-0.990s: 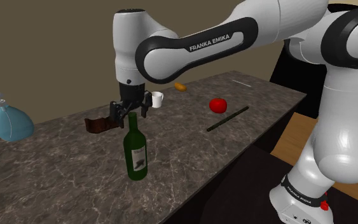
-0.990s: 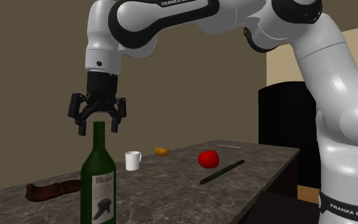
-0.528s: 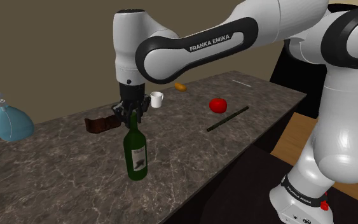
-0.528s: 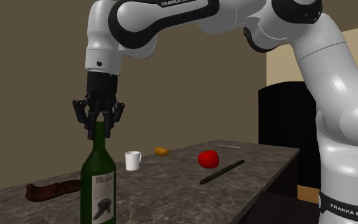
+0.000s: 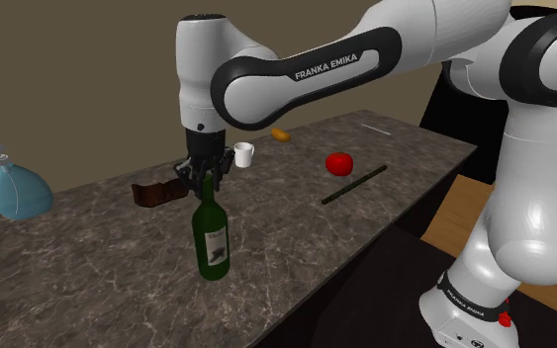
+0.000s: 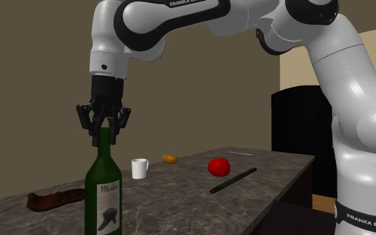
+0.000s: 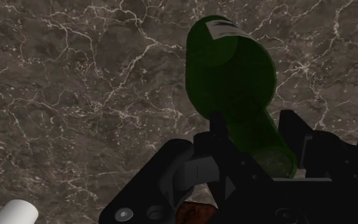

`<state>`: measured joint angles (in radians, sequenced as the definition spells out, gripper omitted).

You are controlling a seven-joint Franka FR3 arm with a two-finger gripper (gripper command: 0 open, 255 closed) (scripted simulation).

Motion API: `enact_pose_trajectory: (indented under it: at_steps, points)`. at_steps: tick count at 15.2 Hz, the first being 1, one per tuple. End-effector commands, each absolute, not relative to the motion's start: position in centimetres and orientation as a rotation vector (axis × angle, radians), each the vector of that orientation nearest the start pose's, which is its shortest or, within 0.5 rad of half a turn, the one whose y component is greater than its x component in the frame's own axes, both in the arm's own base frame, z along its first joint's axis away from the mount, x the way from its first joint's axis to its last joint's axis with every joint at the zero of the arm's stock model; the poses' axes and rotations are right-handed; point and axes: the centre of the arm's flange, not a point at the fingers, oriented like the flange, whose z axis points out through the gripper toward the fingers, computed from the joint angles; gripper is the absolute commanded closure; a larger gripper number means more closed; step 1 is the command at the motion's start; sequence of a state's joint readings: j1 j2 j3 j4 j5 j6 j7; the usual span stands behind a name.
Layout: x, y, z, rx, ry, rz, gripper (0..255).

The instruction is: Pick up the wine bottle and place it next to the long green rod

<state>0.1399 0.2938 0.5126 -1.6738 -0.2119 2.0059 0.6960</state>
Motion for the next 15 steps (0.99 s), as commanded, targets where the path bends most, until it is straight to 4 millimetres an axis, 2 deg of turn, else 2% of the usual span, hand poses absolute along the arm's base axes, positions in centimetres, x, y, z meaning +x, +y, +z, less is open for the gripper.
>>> enact_pose_trajectory:
  at_steps: [1, 15]
  points:
    - [53.8, 35.7, 46.2, -3.131, -0.023, -0.148, 255]
    - [53.8, 35.7, 53.6, -3.131, -0.023, -0.148, 255]
